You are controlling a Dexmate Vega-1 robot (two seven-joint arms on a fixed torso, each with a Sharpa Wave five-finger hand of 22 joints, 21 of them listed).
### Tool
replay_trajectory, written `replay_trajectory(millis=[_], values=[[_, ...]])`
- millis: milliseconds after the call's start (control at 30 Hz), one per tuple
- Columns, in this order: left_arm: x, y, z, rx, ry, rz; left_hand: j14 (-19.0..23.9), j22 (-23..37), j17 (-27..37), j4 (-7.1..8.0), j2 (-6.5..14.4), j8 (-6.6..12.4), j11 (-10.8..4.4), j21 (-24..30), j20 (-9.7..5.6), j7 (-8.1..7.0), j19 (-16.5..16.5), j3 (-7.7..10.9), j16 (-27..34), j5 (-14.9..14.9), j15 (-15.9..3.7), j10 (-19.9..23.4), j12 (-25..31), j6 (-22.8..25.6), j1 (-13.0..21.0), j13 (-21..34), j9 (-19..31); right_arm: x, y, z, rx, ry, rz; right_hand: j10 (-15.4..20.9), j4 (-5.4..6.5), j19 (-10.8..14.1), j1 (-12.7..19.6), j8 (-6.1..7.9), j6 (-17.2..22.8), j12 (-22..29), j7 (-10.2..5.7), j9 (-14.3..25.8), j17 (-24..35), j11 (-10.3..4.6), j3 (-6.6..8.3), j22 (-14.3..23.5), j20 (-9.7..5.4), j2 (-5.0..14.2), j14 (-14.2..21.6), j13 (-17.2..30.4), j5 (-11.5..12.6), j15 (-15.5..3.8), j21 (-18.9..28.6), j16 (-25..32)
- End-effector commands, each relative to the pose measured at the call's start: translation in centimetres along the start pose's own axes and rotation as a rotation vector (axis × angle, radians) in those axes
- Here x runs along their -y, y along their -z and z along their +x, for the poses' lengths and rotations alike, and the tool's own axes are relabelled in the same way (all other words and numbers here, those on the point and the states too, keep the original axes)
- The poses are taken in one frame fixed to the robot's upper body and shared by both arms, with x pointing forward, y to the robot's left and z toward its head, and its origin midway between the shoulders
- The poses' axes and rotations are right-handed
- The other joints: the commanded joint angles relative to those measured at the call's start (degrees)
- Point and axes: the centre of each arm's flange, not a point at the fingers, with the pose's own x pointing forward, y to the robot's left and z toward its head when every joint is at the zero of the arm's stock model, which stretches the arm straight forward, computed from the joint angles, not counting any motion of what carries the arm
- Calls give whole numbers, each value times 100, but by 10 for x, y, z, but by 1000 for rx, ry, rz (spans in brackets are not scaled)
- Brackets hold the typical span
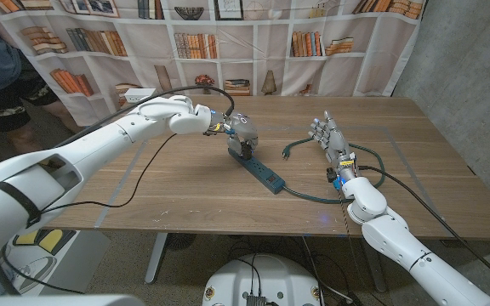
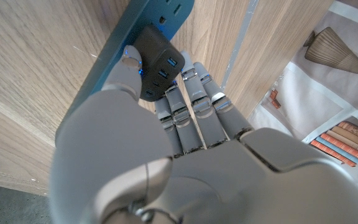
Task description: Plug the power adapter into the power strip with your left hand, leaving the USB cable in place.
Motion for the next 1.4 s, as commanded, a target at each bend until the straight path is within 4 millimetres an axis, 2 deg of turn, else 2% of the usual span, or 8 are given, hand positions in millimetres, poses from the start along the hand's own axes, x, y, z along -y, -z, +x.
replay_trajectory(millis=[33,633,867,1133,1200,1400], values=[[8,-4,5,3,15,-21,520,13,25,664,43,78,-377,-1,-230,305,28,721,36,30,-449,426,29,780,-2,705,18,0,1,1,-8,-4,1,52,3,33,10,-15,46,-26,82,13,25,-7,-28,28,12,46,39,24,42,16,-9,-9],[12,-10,13,19,39,-18,519,14,28,656,27,57,-367,-6,-234,299,34,761,34,29,-473,431,27,796,-11,716,8,1,1,-2,-13,1,4,42,3,33,9,-15,46,-31,83,13,25,-7,-33,28,12,48,30,24,42,25,-10,-13],[11,-6,12,22,34,-49,521,14,29,658,23,41,-387,-12,-239,282,26,777,34,29,-484,424,20,783,-19,721,6,2,2,-2,-10,-2,-2,46,4,33,8,-15,45,-30,84,13,26,-6,-36,28,12,48,29,24,42,20,-10,-13],[2,0,5,4,10,-43,201,19,31,714,30,-102,-384,-67,-195,225,-91,802,-49,41,-452,92,-89,475,-113,752,16,2,0,-2,-6,0,-1,48,3,32,9,-14,48,-30,84,13,25,-2,-37,28,13,49,30,24,42,23,-11,-12],[1,1,4,0,5,-39,11,20,22,751,-42,-162,-400,-99,-159,232,-154,763,-74,43,-388,14,-115,351,-222,721,22,2,0,-2,-5,0,-2,48,3,32,9,-14,49,-30,82,13,25,0,-37,28,11,50,33,24,42,19,-11,-11],[-1,4,3,-5,7,-35,-256,18,18,833,-204,-278,-422,-166,-118,186,-269,665,-68,50,-357,-259,-178,122,-467,621,33,2,-1,-2,-6,4,2,50,3,32,11,-15,44,-30,75,13,25,-9,-37,29,15,54,38,24,43,20,-12,-9]])
